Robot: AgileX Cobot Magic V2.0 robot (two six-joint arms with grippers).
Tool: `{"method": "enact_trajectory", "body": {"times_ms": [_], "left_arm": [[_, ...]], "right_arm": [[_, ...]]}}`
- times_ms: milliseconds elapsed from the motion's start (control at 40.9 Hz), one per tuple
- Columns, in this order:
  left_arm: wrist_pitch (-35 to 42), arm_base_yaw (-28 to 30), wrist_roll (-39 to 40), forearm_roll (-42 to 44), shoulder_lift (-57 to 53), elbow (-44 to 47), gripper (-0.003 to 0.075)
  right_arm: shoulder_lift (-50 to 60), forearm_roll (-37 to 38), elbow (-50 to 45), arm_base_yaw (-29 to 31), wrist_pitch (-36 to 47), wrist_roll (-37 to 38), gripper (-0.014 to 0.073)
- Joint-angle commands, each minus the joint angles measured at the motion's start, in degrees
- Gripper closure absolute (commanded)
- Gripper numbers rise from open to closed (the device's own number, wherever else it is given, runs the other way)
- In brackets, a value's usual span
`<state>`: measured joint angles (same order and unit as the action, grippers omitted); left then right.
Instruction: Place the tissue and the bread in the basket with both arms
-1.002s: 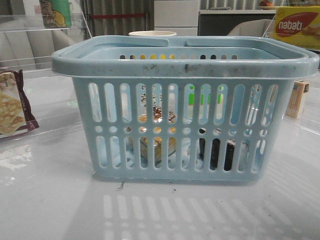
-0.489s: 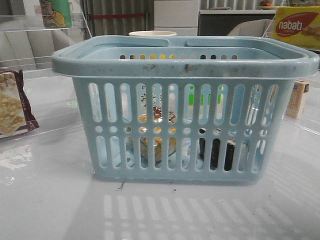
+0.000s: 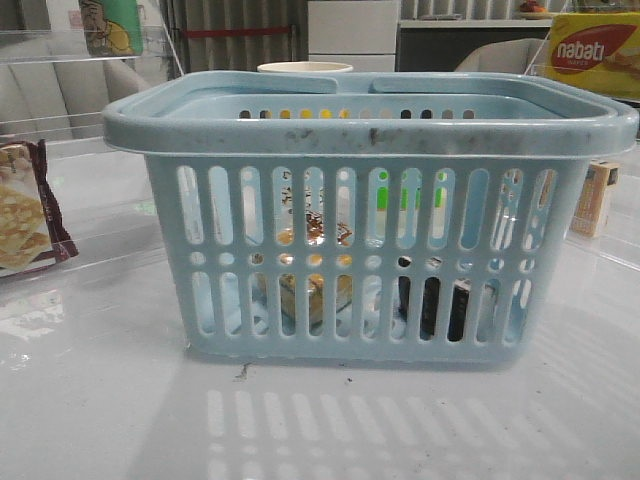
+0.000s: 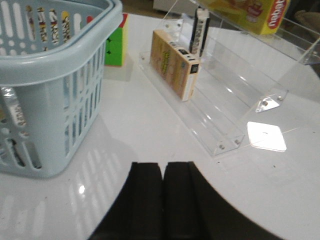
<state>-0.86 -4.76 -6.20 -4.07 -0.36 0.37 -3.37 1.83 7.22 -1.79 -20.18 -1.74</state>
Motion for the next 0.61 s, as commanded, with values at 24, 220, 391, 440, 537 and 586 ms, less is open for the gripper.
{"method": "enact_trajectory", "body": {"times_ms": [24, 220, 391, 440, 537, 586], "left_arm": [[5.01, -0.41, 0.52, -0.17, -1.1, 0.05, 0.063], [5.01, -0.41, 0.52, -0.17, -0.99, 0.05, 0.063], [5.01, -0.41, 0.52, -0.17, -0.99, 0.05, 0.063], [5.01, -0.41, 0.52, -0.17, -0.99, 0.05, 0.063], [5.01, -0.41, 0.52, -0.17, -0.99, 0.05, 0.063], [5.01, -0.41, 0.52, -0.17, -0.99, 0.05, 0.063]], "right_arm": [[3.4, -1.37, -4.05, 2.5, 11.46, -0.24, 0.0538], [5.05, -3.07, -8.92, 3.36, 19.38, -0.24, 0.0538], [5.05, -3.07, -8.92, 3.36, 20.96, -0.24, 0.0538], [5.05, -3.07, -8.92, 3.36, 20.78, -0.24, 0.0538], [5.05, -3.07, -8.92, 3.36, 20.5, -0.24, 0.0538], [5.05, -3.07, -8.92, 3.36, 20.5, -0.24, 0.0538]]}}
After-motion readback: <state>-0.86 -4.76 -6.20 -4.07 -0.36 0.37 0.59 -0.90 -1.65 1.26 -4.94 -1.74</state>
